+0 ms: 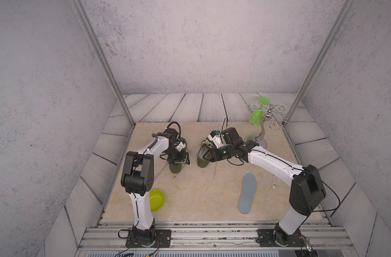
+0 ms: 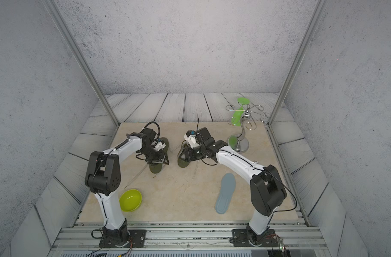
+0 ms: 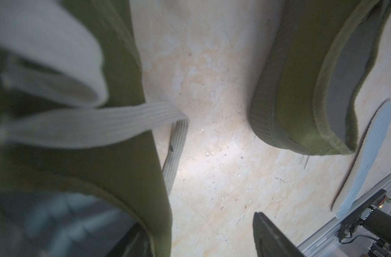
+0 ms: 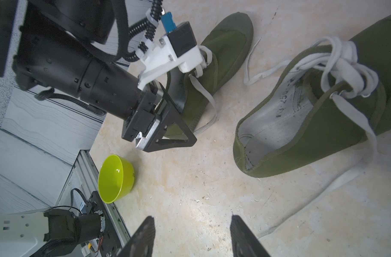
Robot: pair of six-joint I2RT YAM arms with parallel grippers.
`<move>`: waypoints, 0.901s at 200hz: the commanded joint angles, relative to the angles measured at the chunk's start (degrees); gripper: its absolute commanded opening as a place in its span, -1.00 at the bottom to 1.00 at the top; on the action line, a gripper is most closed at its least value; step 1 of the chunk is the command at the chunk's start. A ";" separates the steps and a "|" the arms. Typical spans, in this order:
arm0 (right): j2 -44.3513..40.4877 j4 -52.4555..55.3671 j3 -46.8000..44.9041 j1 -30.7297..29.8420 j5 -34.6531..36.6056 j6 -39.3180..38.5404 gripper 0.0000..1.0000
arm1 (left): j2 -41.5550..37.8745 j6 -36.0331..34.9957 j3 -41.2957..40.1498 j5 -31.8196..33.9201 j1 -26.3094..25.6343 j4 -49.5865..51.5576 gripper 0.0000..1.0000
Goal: Insert the insole into the shoe
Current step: Adjust the insole in the shoe.
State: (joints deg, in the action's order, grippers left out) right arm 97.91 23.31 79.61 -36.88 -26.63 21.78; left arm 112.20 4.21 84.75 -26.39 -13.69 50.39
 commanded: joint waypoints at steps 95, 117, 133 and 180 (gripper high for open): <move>-4.30 -0.63 -1.52 0.32 -0.59 -0.16 0.10 | -4.71 2.11 1.38 -4.37 -0.28 1.69 0.42; -4.78 -0.82 -1.99 0.32 -0.36 -0.07 0.10 | -4.85 2.47 1.56 -5.29 -0.28 1.49 0.42; -4.99 -0.68 -2.14 0.32 -0.18 -0.16 0.10 | -5.04 2.66 1.56 -6.11 -0.28 1.29 0.42; -6.55 0.76 -3.17 0.76 2.38 -0.03 0.10 | -10.25 4.66 1.29 -3.26 -0.28 -0.14 0.41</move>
State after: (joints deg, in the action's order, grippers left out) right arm 95.11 22.92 77.87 -36.75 -26.41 21.82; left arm 107.24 7.79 85.01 -30.68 -13.67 50.57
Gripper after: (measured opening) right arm 0.551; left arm 0.705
